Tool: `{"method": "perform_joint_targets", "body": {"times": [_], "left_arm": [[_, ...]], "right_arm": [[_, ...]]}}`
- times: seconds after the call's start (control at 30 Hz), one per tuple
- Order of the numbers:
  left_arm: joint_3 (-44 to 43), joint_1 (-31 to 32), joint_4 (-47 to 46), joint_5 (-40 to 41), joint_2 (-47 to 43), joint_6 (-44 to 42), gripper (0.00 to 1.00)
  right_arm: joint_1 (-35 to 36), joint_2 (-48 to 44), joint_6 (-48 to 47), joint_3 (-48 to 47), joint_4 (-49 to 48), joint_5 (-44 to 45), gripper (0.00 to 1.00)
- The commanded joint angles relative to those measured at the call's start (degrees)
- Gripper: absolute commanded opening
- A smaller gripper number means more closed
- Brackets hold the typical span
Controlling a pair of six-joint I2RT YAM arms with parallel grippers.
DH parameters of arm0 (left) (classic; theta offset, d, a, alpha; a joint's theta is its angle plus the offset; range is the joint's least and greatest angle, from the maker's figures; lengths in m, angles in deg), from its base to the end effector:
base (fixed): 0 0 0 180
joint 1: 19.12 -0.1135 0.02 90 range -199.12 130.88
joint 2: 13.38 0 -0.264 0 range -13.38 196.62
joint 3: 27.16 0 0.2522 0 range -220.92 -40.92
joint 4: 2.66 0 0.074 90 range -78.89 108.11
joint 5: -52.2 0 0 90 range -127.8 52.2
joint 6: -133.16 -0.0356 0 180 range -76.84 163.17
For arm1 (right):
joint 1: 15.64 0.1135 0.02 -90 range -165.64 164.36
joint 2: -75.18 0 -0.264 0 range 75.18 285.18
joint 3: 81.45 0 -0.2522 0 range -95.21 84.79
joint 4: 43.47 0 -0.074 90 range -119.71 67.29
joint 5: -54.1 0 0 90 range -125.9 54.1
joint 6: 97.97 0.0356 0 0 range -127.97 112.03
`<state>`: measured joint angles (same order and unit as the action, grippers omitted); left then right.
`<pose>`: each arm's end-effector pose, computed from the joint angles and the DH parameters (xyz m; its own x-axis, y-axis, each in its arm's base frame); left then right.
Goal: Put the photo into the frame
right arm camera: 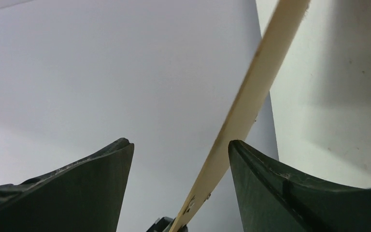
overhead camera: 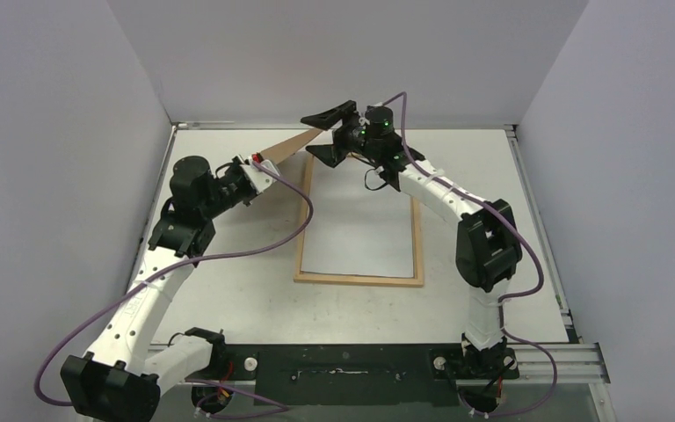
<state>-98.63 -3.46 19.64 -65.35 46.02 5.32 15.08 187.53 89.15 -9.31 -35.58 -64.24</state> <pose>0.2229 -0.0796 0.3747 0.2806 0.4862 -0.8276 0.6400 0.5478 0.5388 0.3995 0.2570 0.3153 -0.8188 0.5293 0.2221 0.2880 0.0443 0.9566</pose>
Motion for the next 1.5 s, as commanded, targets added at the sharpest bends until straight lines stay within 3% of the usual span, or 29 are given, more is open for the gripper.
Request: {"method": "perform_joint_targets", "body": {"times": [0.0, 0.17, 0.3, 0.43, 0.6, 0.93, 1.0, 1.33, 1.47], "left_arm": [[-3.60, -0.34, 0.16, 2.77, 1.49, 8.78, 0.00], [-6.47, -1.93, -1.53, 4.80, 3.41, 15.29, 0.00], [-9.60, -4.03, -1.72, 4.51, 4.61, 20.25, 0.00], [-12.49, -8.66, -0.66, 1.69, 4.38, 24.42, 0.00], [-14.47, -13.39, 0.52, -1.78, 2.03, 27.33, 0.00], [-20.38, -15.39, 9.06, -8.62, -1.71, 23.56, 0.00], [-20.28, -17.18, 11.94, -11.90, -2.82, 19.21, 0.00], [-17.70, -19.26, 16.40, -20.47, -6.25, 6.57, 0.00], [-15.98, -19.26, 14.96, -23.27, -8.20, 2.87, 0.00]], "right_arm": [[-1.17, -8.30, -10.67, -0.39, -5.47, 0.58, 0.73], [-3.86, -12.78, -24.21, 1.20, -5.67, 1.07, 0.73], [-6.45, -12.52, -39.14, -3.81, -5.21, -5.43, 0.73], [-6.64, -11.47, -60.67, -12.24, 9.79, -9.01, 0.72], [-6.64, -10.78, -69.22, -16.14, 14.40, -12.21, 0.72], [-6.00, -10.90, -73.19, -17.16, 11.82, -16.37, 0.73], [-5.33, -10.68, -75.08, -17.22, 11.99, -17.29, 0.73], [1.84, -9.21, -101.94, -15.57, 15.75, -18.22, 0.75], [5.84, -6.93, -114.90, -18.95, 23.43, -18.32, 0.75]]}}
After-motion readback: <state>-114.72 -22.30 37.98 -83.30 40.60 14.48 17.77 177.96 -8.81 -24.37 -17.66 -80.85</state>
